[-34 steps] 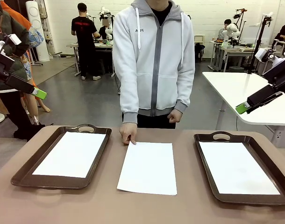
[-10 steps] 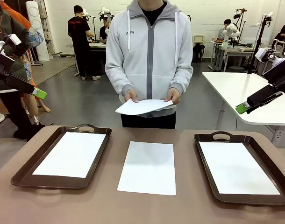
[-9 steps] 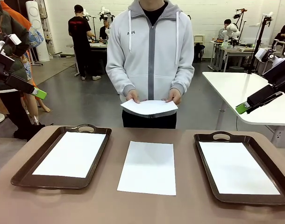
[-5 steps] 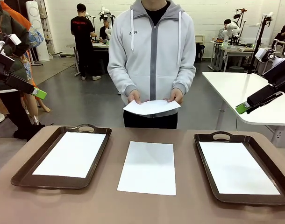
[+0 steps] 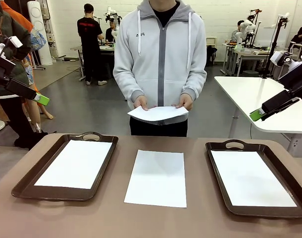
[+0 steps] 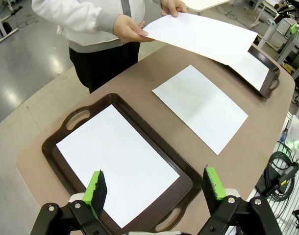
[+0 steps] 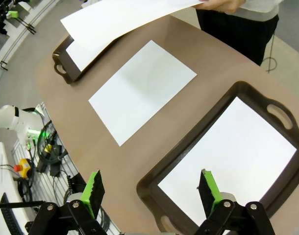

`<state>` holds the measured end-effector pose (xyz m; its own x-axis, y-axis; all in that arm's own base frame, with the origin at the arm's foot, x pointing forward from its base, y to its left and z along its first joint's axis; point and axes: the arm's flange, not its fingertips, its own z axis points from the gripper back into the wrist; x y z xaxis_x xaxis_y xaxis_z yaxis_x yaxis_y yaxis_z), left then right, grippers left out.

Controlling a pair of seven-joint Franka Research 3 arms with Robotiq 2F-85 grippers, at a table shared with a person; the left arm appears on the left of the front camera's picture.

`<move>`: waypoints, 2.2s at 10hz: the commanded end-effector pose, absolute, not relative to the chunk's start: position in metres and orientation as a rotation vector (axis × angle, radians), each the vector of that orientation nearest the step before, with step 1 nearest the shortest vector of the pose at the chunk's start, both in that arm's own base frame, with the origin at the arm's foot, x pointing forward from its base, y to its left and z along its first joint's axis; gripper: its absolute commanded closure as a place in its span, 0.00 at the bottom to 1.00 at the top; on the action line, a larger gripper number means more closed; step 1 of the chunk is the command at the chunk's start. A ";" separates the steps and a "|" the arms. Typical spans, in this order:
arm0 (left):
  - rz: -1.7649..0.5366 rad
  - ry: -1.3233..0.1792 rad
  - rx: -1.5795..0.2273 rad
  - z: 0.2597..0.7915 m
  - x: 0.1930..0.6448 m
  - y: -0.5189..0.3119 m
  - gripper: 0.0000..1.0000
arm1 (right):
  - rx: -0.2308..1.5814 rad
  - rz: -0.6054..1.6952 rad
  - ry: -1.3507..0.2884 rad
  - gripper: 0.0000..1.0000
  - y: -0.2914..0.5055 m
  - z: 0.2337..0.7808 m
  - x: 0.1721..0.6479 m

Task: Sort the A4 documents.
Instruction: Receive the A4 Paper.

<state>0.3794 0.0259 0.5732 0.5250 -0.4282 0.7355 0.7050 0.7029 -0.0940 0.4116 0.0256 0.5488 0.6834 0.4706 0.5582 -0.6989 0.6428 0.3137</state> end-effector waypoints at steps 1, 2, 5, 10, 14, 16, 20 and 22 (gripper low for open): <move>-0.713 -0.748 -0.398 0.571 0.379 0.026 0.00 | 0.543 0.691 -0.455 0.00 0.025 0.548 0.412; -0.713 -0.748 -0.398 0.571 0.379 0.026 0.00 | 0.543 0.691 -0.455 0.00 0.025 0.548 0.412; -0.713 -0.748 -0.398 0.571 0.379 0.026 0.00 | 0.543 0.691 -0.455 0.00 0.025 0.548 0.412; -0.713 -0.748 -0.398 0.571 0.379 0.026 0.00 | 0.543 0.691 -0.455 0.00 0.025 0.548 0.412; -0.713 -0.748 -0.398 0.571 0.379 0.026 0.00 | 0.543 0.691 -0.455 0.00 0.025 0.548 0.412; -0.713 -0.748 -0.398 0.571 0.379 0.026 0.00 | 0.543 0.691 -0.455 0.00 0.025 0.548 0.412; -0.713 -0.748 -0.398 0.571 0.379 0.026 0.00 | 0.677 0.646 -0.373 0.00 0.036 0.532 0.442; -0.713 -0.748 -0.398 0.571 0.379 0.026 0.00 | 0.808 0.582 -0.344 0.00 0.059 0.513 0.474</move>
<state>0.3794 0.0259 0.5733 0.5248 -0.4282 0.7357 0.7051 0.7029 -0.0939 0.4491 0.0507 0.5099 0.7610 0.4002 0.5106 -0.6415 0.5813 0.5006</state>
